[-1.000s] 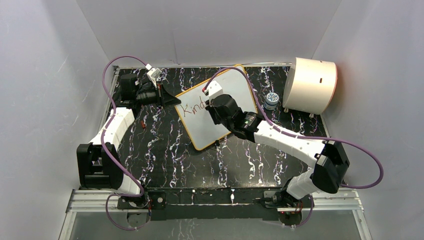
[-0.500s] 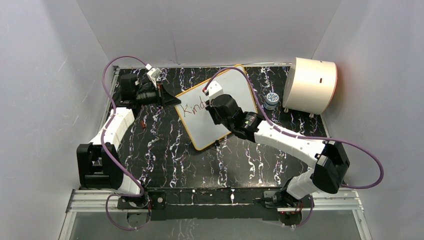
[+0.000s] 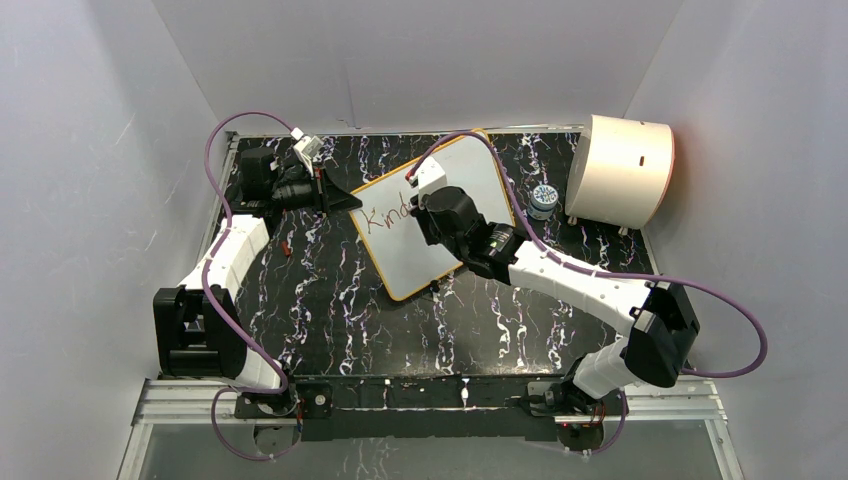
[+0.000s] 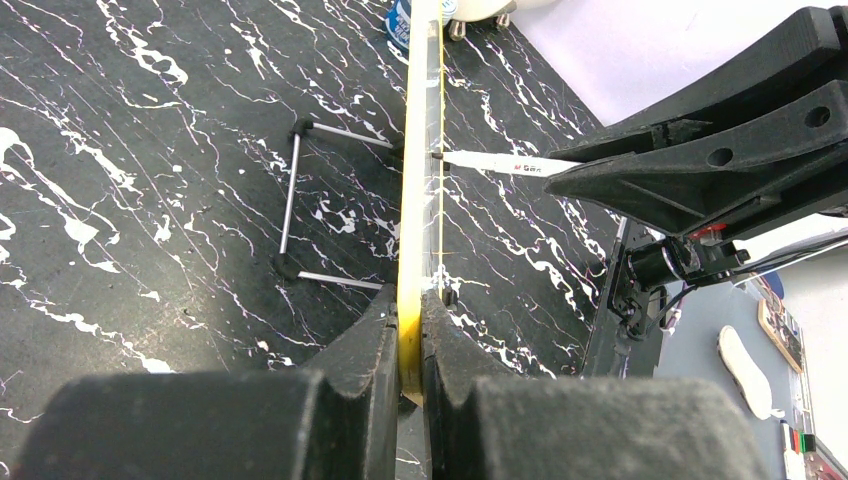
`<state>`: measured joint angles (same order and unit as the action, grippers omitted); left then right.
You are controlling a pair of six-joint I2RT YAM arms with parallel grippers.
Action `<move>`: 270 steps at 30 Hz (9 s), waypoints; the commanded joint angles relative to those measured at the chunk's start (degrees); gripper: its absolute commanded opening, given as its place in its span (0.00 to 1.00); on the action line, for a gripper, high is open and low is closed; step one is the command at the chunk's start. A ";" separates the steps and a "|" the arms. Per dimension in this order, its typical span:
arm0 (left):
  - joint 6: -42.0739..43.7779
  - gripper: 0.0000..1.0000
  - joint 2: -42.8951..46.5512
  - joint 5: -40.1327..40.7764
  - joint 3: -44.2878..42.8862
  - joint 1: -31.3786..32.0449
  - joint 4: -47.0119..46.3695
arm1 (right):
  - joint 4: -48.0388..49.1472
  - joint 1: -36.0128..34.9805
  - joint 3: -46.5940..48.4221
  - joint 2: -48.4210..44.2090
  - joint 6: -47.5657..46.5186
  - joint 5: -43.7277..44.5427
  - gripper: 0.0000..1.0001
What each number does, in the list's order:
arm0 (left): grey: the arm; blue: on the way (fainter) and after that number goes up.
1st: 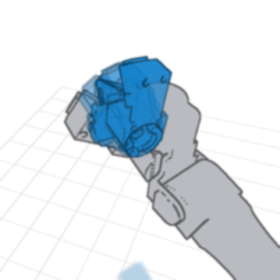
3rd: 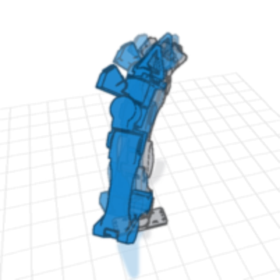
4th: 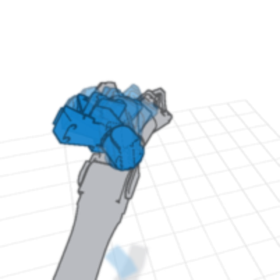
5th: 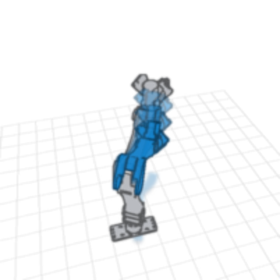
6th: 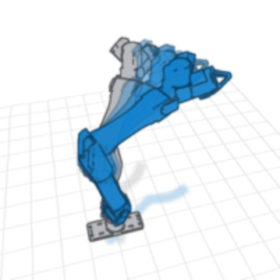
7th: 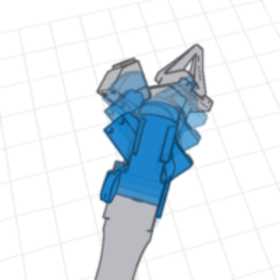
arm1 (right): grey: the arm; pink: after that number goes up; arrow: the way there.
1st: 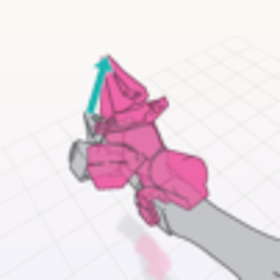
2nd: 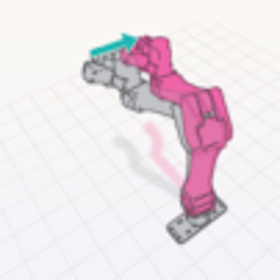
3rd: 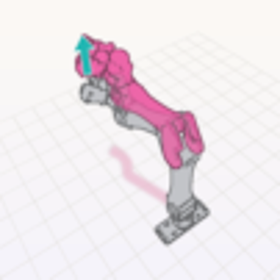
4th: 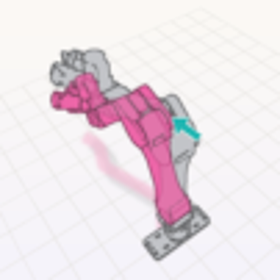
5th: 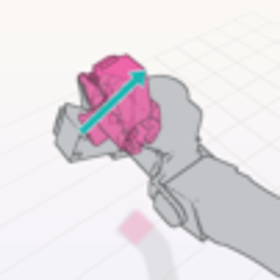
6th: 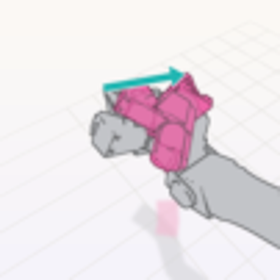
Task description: Write a sentence on the whiteboard
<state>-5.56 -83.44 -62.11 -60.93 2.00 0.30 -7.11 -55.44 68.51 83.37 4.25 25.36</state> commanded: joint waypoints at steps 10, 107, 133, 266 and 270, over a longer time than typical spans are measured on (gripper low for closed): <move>4.55 0.00 -1.46 -0.04 1.70 2.86 6.83 | 4.12 1.20 1.60 -0.68 -1.08 2.35 0.00; 4.86 0.00 -1.65 0.22 1.55 3.27 7.31 | 2.12 5.74 -0.46 -0.73 1.81 -4.13 0.00; 5.21 0.00 -1.64 0.34 1.60 3.27 7.75 | 3.87 5.94 -0.33 -1.55 0.80 1.05 0.00; 5.31 0.00 -1.67 0.85 1.32 3.36 8.58 | 4.74 8.55 -1.62 -3.21 -1.19 -3.63 0.00; 5.31 0.00 -1.71 0.93 1.32 3.36 8.59 | 4.59 8.59 -2.01 -3.65 -1.21 -4.71 0.00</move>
<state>-4.86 -83.79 -61.65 -61.60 3.07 1.74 -5.76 -47.20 65.56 79.92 3.79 23.11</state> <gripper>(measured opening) 0.055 0.197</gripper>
